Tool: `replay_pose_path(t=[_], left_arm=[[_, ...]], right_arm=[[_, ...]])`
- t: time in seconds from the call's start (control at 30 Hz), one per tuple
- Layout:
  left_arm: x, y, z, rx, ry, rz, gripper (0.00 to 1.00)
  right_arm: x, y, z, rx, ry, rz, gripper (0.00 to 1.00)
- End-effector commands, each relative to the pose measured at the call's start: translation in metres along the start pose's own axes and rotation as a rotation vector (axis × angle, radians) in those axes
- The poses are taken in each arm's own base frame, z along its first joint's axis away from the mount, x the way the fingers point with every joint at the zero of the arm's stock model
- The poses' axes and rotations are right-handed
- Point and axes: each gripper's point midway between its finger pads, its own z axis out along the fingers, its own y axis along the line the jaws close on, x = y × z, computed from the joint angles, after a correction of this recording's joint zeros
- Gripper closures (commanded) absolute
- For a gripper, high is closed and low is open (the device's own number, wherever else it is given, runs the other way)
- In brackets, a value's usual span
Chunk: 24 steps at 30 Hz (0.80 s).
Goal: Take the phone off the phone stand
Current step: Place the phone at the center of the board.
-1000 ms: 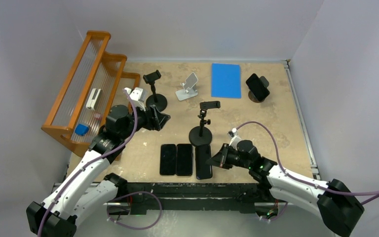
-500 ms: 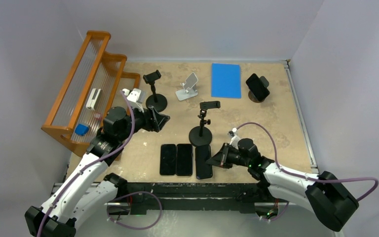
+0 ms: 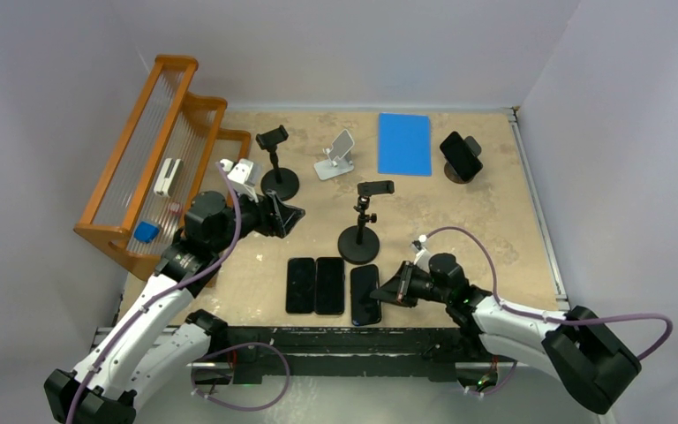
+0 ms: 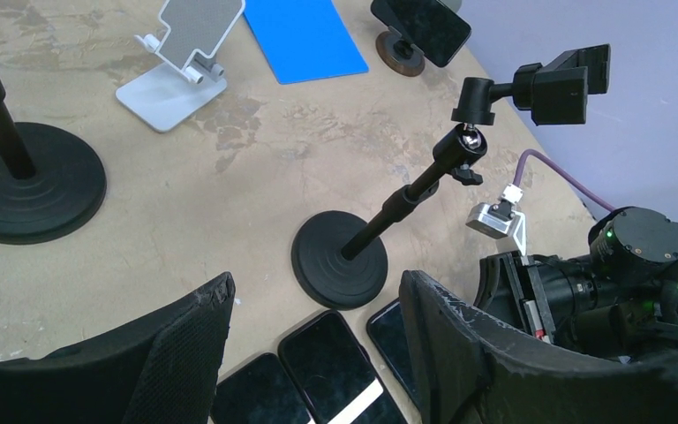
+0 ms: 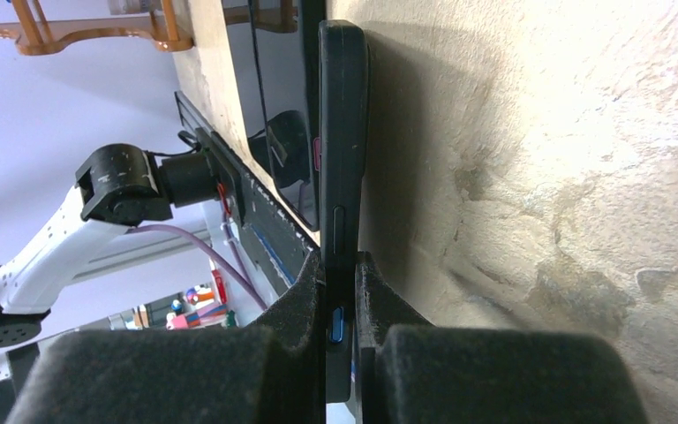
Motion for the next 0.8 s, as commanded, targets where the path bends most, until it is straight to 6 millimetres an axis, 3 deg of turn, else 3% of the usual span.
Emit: replay_pose_path(t=[0.0, 0.77], left_arm=[[-0.007, -0.005, -0.004, 0.022, -0.028, 0.026, 0.33], [-0.003, -0.002, -0.004, 0.011, -0.014, 0.027, 0.34]], right_arm=[[-0.015, 0.028, 0.003, -0.108, -0.045, -0.016, 1.0], [-0.051, 0.016, 0.027, -0.041, -0.092, -0.046, 1.0]])
